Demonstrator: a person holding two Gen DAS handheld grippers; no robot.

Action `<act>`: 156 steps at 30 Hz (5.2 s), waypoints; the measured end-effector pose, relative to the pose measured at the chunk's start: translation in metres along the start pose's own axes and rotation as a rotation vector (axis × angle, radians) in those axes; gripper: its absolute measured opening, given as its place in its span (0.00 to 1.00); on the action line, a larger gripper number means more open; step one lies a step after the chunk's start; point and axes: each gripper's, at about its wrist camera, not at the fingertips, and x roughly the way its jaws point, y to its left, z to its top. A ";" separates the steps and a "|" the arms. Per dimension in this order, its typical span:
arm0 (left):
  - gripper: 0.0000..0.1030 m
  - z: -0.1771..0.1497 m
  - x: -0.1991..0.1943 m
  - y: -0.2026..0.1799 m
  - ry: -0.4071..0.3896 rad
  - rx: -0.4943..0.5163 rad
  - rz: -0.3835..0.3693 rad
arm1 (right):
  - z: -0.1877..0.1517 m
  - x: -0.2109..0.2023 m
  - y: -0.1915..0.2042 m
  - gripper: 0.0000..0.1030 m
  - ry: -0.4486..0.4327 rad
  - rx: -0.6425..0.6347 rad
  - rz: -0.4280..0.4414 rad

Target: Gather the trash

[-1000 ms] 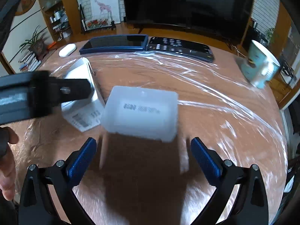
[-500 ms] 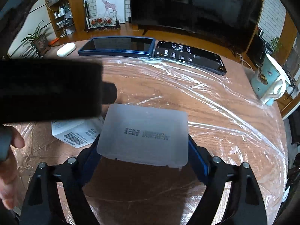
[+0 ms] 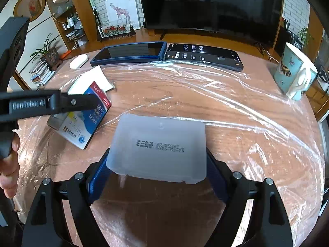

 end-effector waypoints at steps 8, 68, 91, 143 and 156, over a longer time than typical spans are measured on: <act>0.47 -0.026 -0.022 -0.005 -0.043 0.076 0.012 | -0.010 -0.025 -0.005 0.80 -0.016 0.047 0.038; 0.47 -0.250 -0.122 -0.087 -0.169 0.399 0.247 | -0.195 -0.171 0.027 0.80 -0.021 0.041 0.042; 0.47 -0.317 -0.102 -0.105 -0.047 0.416 0.201 | -0.263 -0.156 0.020 0.80 0.090 -0.047 -0.019; 0.79 -0.295 -0.079 -0.084 0.005 0.416 0.109 | -0.230 -0.147 -0.001 0.86 0.052 0.031 -0.025; 0.95 -0.151 -0.108 -0.022 -0.254 0.211 0.200 | -0.088 -0.126 -0.069 0.96 -0.161 0.050 -0.225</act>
